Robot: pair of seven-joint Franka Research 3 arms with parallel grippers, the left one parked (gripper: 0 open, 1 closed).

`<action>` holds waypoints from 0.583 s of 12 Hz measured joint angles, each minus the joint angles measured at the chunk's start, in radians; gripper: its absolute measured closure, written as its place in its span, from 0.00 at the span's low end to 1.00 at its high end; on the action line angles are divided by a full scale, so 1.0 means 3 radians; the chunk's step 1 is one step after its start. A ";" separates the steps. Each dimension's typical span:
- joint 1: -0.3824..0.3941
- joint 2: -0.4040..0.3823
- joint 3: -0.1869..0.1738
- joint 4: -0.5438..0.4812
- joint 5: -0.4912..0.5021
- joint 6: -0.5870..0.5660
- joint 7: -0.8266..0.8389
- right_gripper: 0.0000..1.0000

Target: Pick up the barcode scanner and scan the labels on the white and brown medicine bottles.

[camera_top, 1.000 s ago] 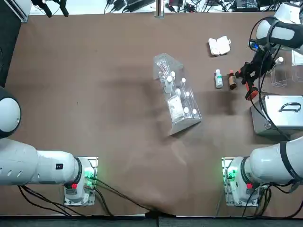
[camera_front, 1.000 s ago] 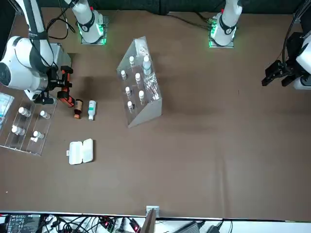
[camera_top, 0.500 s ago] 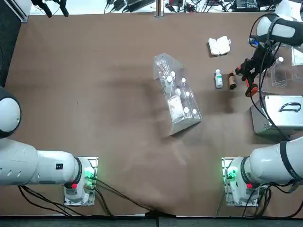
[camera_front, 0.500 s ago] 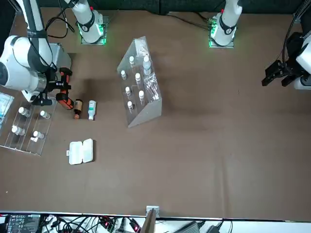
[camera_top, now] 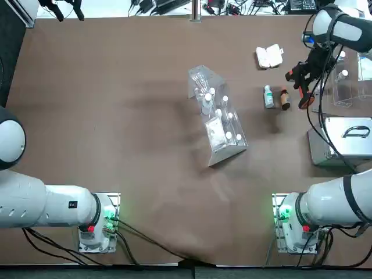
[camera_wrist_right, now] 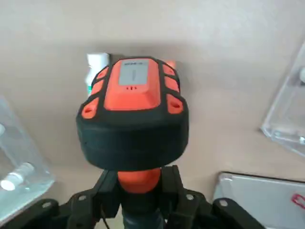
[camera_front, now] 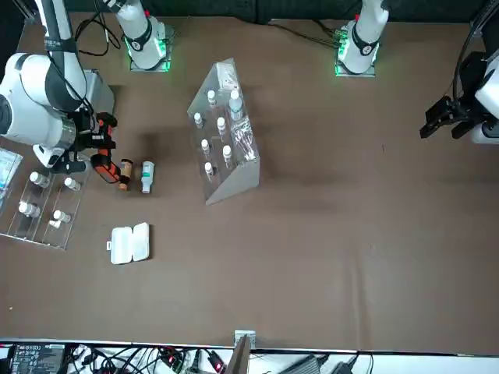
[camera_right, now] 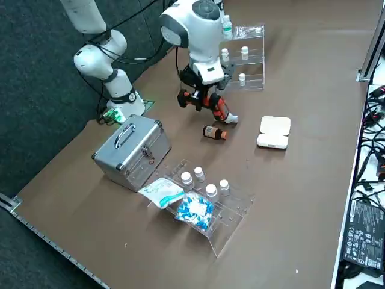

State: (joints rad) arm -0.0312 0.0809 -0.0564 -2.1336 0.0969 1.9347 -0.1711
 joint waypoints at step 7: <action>0.0382 0.0023 0.0014 0.0239 0.0210 0.0002 0.0216 0.58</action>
State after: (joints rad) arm 0.0835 0.0877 -0.0523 -2.0620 0.1597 1.9352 -0.1063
